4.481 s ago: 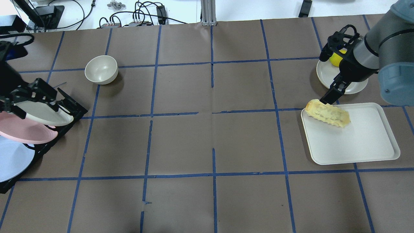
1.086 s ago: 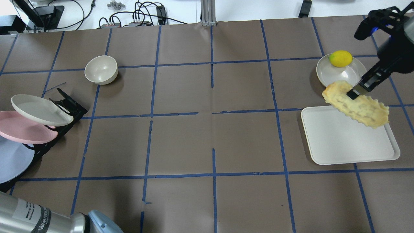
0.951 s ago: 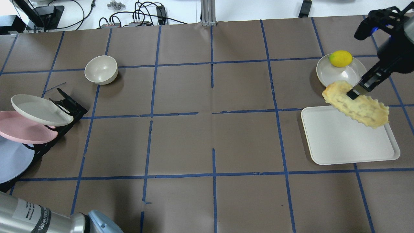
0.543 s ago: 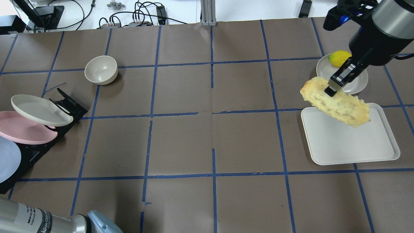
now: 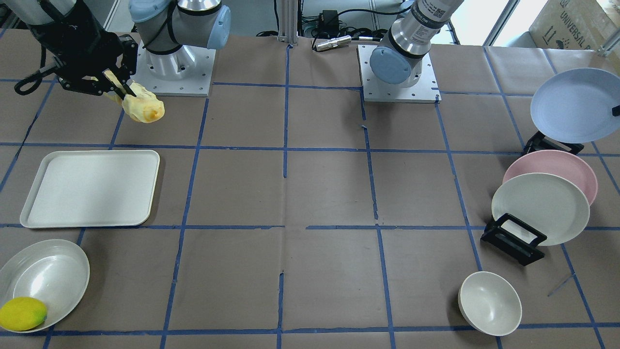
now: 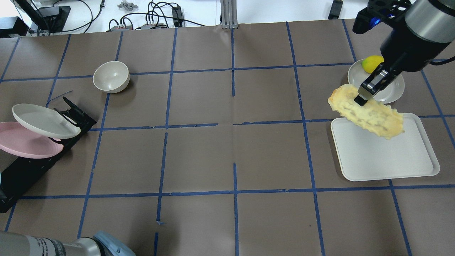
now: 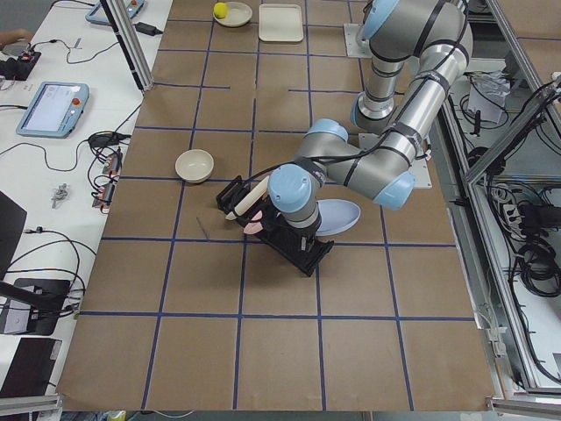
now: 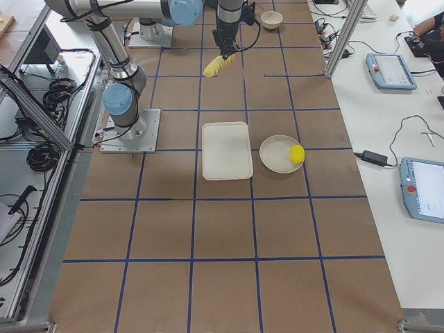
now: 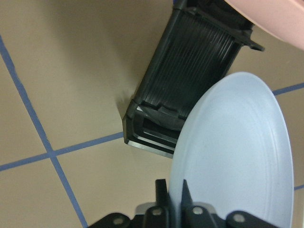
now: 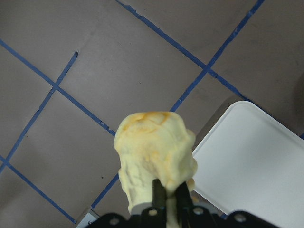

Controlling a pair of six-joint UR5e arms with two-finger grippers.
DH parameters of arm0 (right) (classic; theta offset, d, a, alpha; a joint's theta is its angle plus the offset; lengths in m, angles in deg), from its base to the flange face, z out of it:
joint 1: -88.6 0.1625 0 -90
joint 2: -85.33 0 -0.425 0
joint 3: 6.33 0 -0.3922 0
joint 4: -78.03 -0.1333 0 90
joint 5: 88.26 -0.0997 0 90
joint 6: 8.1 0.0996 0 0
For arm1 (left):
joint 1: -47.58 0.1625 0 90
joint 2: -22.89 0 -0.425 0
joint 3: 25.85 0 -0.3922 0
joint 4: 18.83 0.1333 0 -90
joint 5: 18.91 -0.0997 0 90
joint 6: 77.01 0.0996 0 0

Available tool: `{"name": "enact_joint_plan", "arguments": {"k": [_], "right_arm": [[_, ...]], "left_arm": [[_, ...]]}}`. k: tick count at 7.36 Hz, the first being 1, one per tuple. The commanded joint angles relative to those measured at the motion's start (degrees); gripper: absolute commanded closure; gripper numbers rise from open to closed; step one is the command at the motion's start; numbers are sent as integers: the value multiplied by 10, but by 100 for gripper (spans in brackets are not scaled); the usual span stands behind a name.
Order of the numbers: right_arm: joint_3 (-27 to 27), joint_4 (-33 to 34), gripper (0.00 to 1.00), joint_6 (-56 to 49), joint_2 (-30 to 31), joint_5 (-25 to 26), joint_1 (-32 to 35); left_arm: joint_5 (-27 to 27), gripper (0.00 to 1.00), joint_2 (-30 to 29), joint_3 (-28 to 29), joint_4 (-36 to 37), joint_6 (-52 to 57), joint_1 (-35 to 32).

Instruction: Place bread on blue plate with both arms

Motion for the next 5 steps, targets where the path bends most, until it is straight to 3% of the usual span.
{"name": "enact_joint_plan", "arguments": {"k": [1,3,5], "right_arm": [[0,2,79,-1,-2,-1,0],[0,2,79,-10,-2,-1,-1],[-1,2,78,-11,-2,-5,-1]], "left_arm": [[31,87,110,-69,-13,-8,-21],[66,87,206,-169,-12,-72,-76],[117,87,224,-205,-5,-186,-190]]}}
